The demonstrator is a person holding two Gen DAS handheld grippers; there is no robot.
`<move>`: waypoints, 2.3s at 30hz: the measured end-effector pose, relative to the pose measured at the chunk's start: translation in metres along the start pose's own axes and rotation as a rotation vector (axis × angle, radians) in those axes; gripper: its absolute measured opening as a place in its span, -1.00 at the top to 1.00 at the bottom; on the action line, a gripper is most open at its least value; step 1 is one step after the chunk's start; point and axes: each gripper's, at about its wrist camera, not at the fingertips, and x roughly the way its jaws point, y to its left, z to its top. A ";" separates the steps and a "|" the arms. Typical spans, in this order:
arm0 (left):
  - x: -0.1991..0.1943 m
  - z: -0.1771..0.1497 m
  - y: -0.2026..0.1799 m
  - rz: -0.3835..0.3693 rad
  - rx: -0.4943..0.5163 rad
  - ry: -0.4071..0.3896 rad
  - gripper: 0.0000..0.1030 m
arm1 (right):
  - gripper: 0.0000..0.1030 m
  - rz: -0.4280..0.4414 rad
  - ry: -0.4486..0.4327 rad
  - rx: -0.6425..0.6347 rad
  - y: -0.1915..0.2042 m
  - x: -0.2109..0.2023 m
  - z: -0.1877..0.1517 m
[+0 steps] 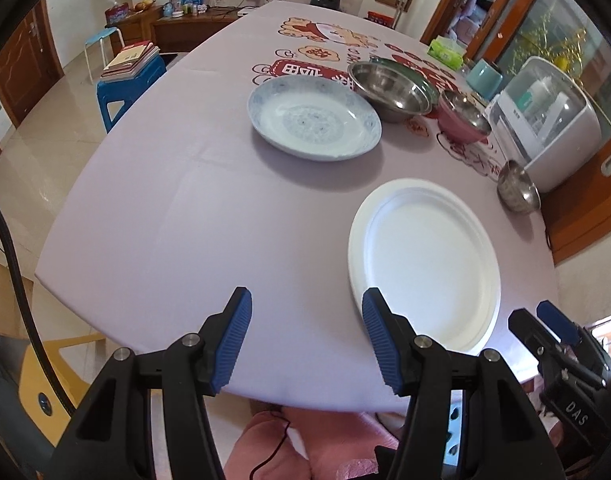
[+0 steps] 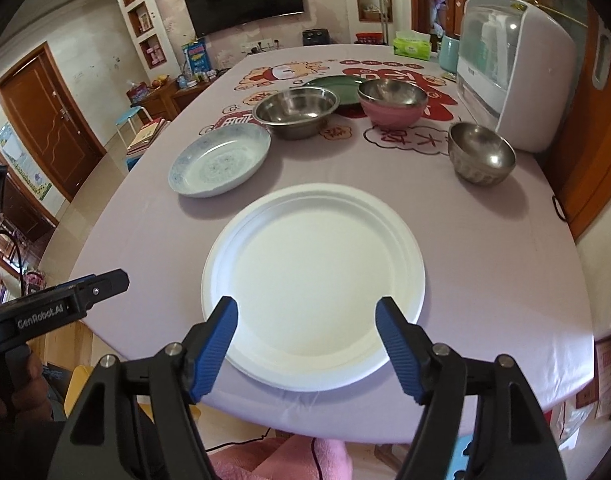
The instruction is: Organize plates and bowls
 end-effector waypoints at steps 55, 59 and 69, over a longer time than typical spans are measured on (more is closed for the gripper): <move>0.064 0.108 0.014 0.013 0.012 0.081 -0.55 | -0.57 0.076 0.094 -0.007 0.021 0.079 0.081; 0.065 0.128 0.030 0.006 0.044 0.071 -0.55 | -0.57 0.077 0.084 0.025 0.039 0.091 0.090; 0.087 0.165 0.053 -0.033 0.158 0.107 -0.55 | -0.57 0.063 0.066 0.152 0.062 0.119 0.098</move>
